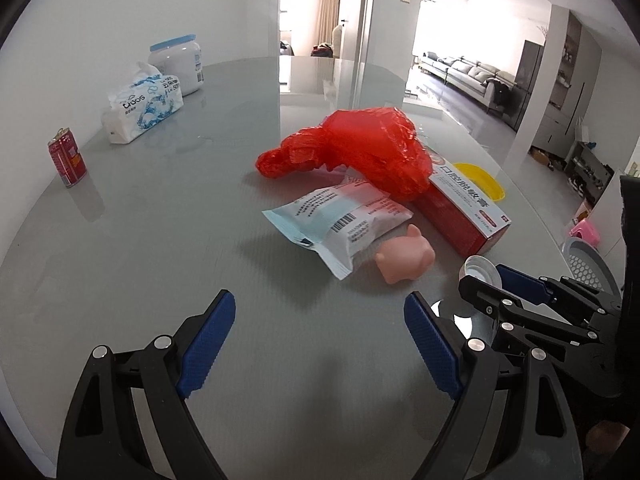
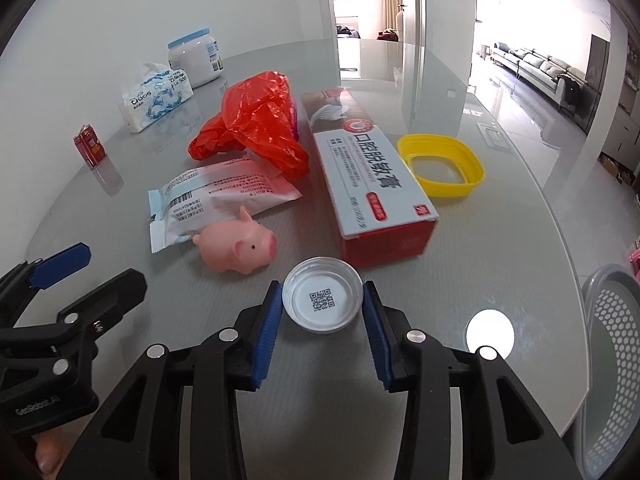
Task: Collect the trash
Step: 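Grasp the white bottle cap with the right tool and lift it, then grasp the pink pig toy with the left tool and lift it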
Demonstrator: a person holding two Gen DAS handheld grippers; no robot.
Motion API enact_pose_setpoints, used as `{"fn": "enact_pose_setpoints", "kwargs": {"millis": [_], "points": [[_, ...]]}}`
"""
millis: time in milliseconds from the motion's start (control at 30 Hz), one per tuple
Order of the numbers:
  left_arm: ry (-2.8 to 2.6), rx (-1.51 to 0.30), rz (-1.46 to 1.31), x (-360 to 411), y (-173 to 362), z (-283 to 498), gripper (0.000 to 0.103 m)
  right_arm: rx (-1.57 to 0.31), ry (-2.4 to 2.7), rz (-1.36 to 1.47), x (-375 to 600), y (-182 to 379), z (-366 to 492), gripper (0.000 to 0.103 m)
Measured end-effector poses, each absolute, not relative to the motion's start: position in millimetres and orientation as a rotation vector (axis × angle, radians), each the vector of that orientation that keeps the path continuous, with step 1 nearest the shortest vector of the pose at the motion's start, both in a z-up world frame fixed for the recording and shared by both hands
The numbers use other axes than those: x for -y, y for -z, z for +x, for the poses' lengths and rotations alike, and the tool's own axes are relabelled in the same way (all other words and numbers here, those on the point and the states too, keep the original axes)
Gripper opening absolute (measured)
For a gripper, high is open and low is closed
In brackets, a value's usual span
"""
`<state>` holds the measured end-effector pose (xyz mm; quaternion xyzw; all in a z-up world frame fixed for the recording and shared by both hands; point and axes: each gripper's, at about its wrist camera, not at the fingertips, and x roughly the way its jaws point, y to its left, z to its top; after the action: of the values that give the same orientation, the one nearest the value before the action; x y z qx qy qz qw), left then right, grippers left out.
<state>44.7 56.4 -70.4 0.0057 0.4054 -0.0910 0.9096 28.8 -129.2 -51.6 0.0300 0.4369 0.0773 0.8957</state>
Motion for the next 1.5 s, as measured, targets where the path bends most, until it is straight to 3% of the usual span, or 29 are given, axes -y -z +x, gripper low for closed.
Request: {"fn": "enact_pose_setpoints", "kwargs": {"millis": [567, 733, 967, 1500], "points": [[0.194, -0.920, -0.003, 8, 91, 76, 0.084, -0.880, -0.059, 0.248, 227, 45, -32, 0.039], [0.164, -0.922, 0.026, 19, 93, 85, 0.076, -0.875, -0.053, 0.278, 240, 48, -36, 0.039], [0.140, -0.926, 0.053, 25, 95, 92, 0.050, -0.876, -0.060, 0.302, 246, 51, -37, 0.039], [0.225, -0.876, 0.107, 26, 75, 43, 0.049, -0.845, -0.061, 0.329, 254, 47, -49, 0.039]]}}
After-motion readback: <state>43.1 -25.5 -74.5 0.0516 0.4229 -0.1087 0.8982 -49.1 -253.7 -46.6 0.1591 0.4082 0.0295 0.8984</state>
